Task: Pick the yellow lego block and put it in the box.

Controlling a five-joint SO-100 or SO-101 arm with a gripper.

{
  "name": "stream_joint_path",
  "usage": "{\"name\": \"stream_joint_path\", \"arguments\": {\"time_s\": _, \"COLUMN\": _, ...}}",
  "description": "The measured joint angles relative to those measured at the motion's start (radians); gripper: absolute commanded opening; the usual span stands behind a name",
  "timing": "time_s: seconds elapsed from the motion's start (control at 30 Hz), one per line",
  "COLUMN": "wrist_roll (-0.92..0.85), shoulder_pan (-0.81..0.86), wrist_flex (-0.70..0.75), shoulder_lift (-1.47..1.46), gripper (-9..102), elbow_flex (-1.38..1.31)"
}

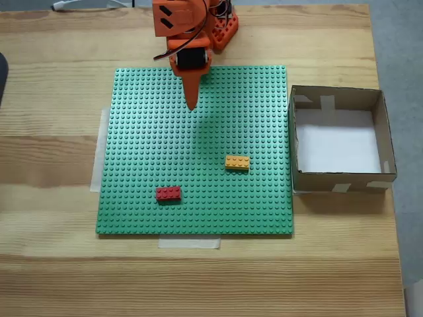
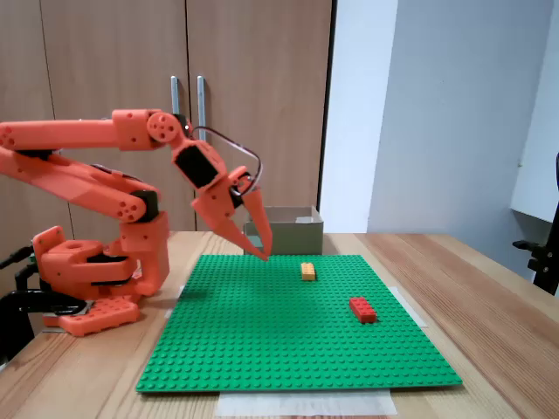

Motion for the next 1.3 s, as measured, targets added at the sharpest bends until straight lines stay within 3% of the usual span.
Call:
{"name": "stream_joint_path", "arguments": {"time_s": 0.27, "wrist_roll": 0.017, "shoulder_pan": -0.025, "wrist_flex": 0.054, "shoulder_lift": -0.199, "gripper": -1, "elbow_flex": -0.164}}
{"name": "stream_joint_path", "arguments": {"time_s": 0.33, "wrist_roll": 0.025, "shoulder_pan": -0.021, "wrist_flex": 0.061, "shoulder_lift": -0.244, "gripper": 3, "elbow_flex": -0.195}}
{"name": "stream_joint_path", "arguments": {"time_s": 0.4, "wrist_roll": 0.025, "shoulder_pan": -0.026, "wrist_flex": 0.08, "shoulder_lift": -0.287, "gripper": 14, "elbow_flex": -0.232}}
{"name": "stream_joint_path", "arguments": {"time_s": 0.7, "wrist_roll": 0.086, "shoulder_pan": -0.046, "wrist_flex": 0.106, "shoulder_lift": -0.437, "gripper": 25, "elbow_flex": -0.373}}
{"name": "stream_joint_path", "arguments": {"time_s": 0.97, "wrist_roll": 0.123, "shoulder_pan": -0.061, "wrist_flex": 0.152, "shoulder_lift": -0.517, "gripper": 41, "elbow_flex": -0.453}}
{"name": "stream_joint_path", "arguments": {"time_s": 1.3, "wrist_roll": 0.212, "shoulder_pan": -0.117, "wrist_flex": 0.245, "shoulder_lift": -0.71, "gripper": 33, "elbow_flex": -0.574}}
